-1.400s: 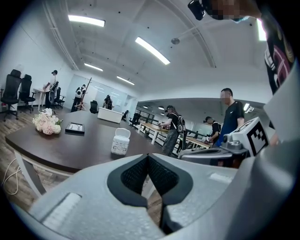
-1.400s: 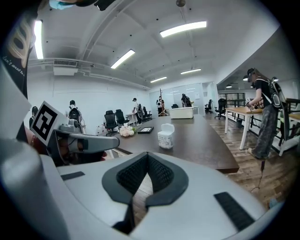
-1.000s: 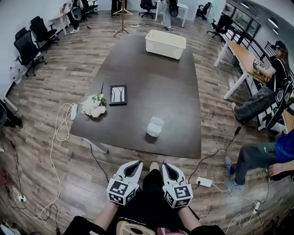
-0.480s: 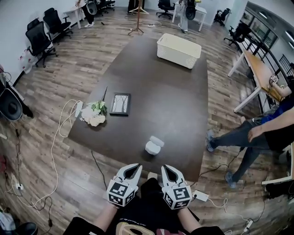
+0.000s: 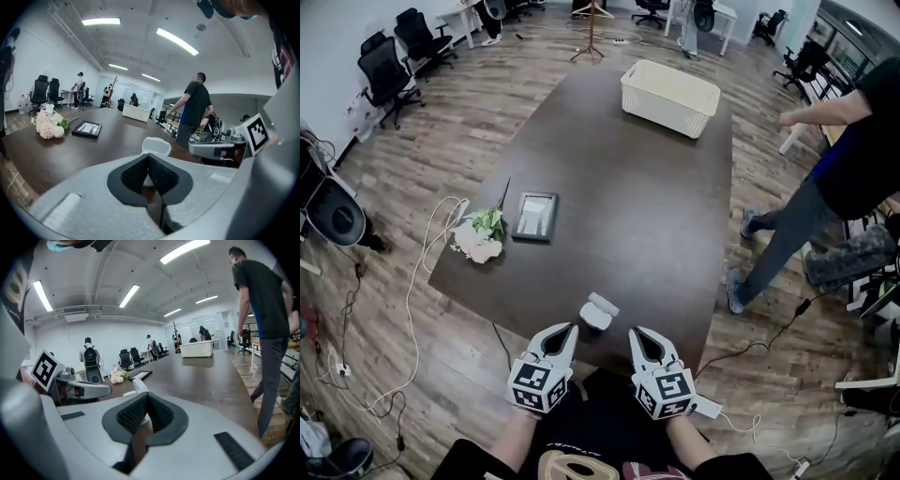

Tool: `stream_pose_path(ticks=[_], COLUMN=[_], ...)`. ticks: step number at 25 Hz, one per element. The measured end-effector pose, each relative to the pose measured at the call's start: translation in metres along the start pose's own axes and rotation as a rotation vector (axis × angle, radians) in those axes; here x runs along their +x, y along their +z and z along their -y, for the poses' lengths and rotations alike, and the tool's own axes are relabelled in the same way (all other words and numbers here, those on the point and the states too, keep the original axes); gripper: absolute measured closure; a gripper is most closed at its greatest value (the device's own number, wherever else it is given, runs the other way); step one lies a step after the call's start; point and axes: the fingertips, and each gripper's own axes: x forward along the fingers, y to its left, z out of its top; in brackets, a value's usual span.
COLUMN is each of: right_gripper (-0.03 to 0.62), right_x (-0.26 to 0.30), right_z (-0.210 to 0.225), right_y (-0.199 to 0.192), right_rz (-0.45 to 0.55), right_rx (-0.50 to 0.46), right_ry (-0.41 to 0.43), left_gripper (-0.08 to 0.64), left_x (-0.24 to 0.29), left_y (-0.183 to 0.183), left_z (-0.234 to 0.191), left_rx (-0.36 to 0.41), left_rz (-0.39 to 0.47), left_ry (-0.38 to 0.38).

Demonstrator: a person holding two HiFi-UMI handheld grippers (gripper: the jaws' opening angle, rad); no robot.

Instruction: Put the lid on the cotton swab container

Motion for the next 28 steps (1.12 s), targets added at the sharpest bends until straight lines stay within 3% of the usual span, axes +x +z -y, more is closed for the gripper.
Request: stream_pose_path(ticks=[5, 13, 16, 19, 28], right_gripper=[0.584, 0.584, 0.584, 0.584, 0.584], right_x=[0.008, 0.018, 0.020, 0.023, 0.026], right_z=[0.014, 0.014, 0.014, 0.013, 0.017], right_y=[0.006, 0.007, 0.009, 0.014, 0.020], right_rz=[0.004, -0.008, -0.011, -0.003, 0.006], right_rx=[0.008, 0.034, 0.045, 0.053, 0.083], right_ry=[0.016, -0.001, -0.029, -0.056, -0.111], left_gripper=[0.552, 0.551, 0.468, 0.381, 0.288], left_x=[0.005, 0.014, 0.015, 0.017, 0.037], left_y=[-0.007, -0.017, -0.019, -0.022, -0.045], left_z=[-0.016, -0.023, -0.022, -0.019, -0.017], left_rx=[0.024, 0.049, 0.053, 0.109, 0.355], left_rz=[-0.037, -0.098, -0.132, -0.187, -0.364], left_ry=[0.064, -0.022, -0.100, -0.203, -0.455])
